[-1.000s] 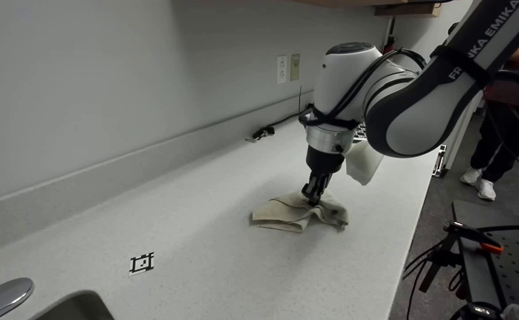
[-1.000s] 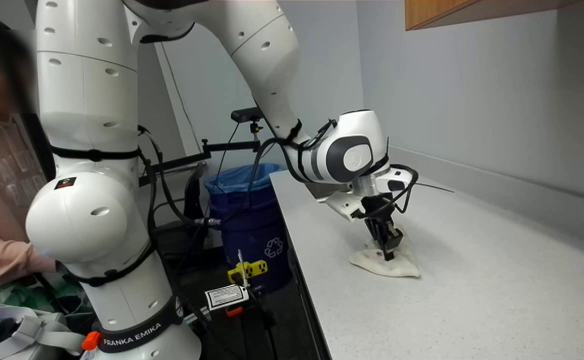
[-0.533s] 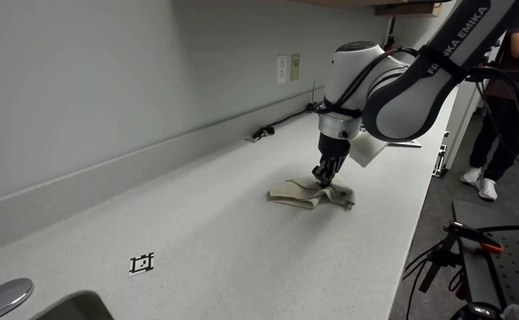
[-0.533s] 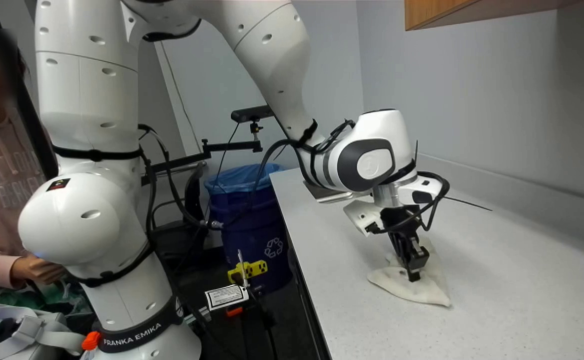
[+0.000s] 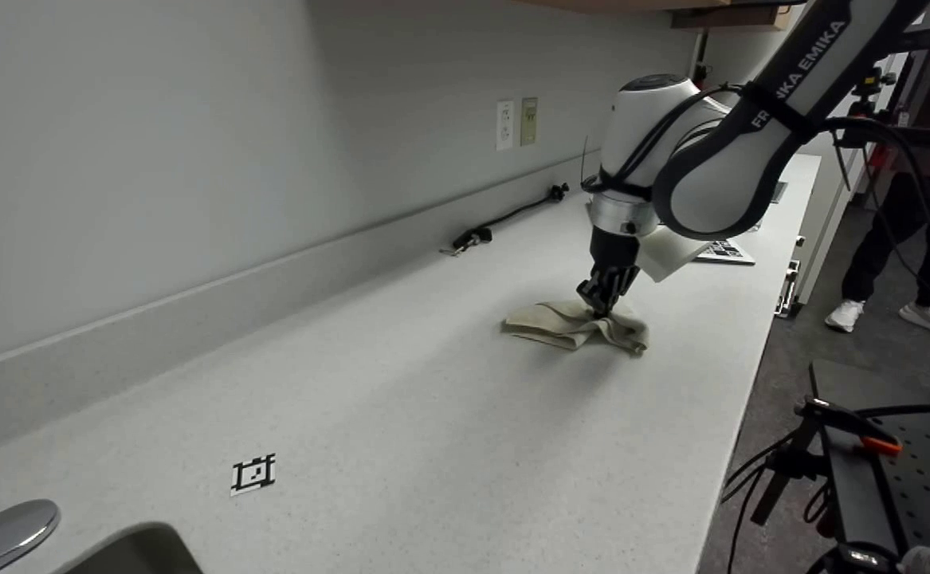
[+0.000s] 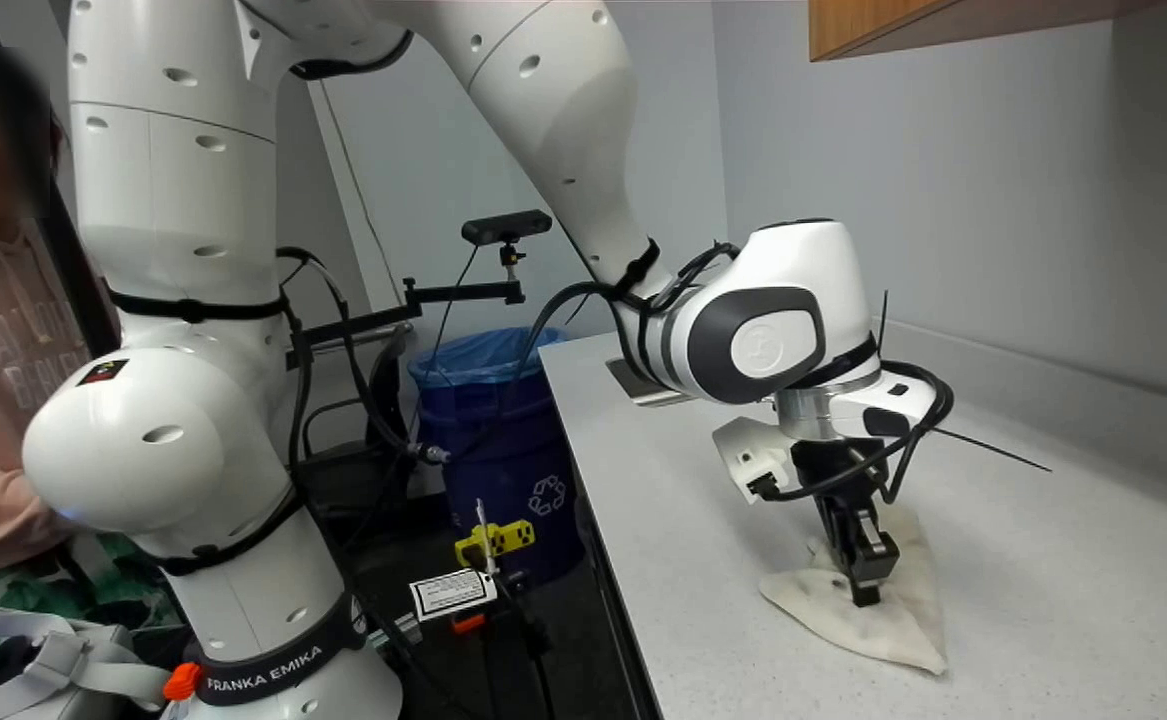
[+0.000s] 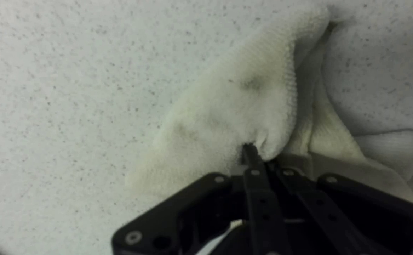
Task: Wipe the counter with the cloth
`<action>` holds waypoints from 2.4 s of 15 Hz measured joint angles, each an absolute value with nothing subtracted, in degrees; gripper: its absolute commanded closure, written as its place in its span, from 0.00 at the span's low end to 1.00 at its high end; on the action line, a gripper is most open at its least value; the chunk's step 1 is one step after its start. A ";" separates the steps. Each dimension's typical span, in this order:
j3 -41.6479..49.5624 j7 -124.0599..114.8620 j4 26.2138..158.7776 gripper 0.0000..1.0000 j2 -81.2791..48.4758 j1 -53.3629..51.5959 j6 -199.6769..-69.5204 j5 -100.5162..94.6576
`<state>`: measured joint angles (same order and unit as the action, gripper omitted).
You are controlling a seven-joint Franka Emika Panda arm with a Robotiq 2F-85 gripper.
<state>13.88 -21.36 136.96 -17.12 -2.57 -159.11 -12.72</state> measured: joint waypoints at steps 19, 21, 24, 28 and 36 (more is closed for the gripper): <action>9.12 -21.37 138.21 0.99 -15.88 -8.25 -159.11 -13.03; 11.15 -21.37 138.21 0.99 -15.92 -6.90 -159.11 -13.03; 13.86 -21.37 138.16 0.99 -15.98 -4.59 -159.11 -12.99; 14.82 -21.37 138.14 0.99 -16.19 -2.84 -159.11 -12.96; 9.04 -21.14 139.49 0.99 -15.15 -7.45 -159.11 -13.45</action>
<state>9.04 -21.14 139.49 -15.15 -7.45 -159.11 -13.45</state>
